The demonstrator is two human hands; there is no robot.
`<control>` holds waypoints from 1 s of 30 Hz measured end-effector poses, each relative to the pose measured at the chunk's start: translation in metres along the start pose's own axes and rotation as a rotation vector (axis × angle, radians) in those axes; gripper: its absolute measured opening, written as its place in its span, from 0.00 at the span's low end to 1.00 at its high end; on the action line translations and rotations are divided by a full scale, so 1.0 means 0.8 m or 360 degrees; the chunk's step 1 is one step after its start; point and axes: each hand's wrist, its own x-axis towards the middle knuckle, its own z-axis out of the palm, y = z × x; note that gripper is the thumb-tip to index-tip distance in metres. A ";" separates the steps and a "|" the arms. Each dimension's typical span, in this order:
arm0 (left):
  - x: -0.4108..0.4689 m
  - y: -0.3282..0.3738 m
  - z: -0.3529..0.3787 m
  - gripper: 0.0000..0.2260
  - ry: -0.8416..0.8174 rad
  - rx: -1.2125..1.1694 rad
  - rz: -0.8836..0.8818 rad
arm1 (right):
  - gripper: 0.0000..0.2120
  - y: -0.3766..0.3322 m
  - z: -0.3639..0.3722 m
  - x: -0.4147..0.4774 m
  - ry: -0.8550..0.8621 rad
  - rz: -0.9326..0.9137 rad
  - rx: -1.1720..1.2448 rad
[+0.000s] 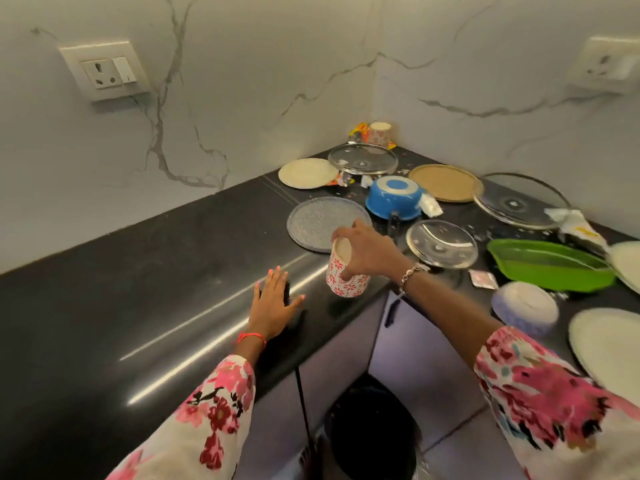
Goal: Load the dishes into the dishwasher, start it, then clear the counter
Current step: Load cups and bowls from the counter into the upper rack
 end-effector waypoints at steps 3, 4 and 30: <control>-0.086 0.046 0.024 0.42 0.0027 0.0087 0.0173 | 0.38 0.008 0.023 -0.109 0.0047 0.0067 -0.0019; -0.117 0.059 0.035 0.42 0.0017 0.0119 0.0220 | 0.39 0.009 0.030 -0.146 0.0054 0.0118 -0.0037; -0.761 0.153 0.208 0.40 -0.0773 0.0303 0.1129 | 0.39 -0.140 0.327 -0.879 -0.0102 0.1196 0.0215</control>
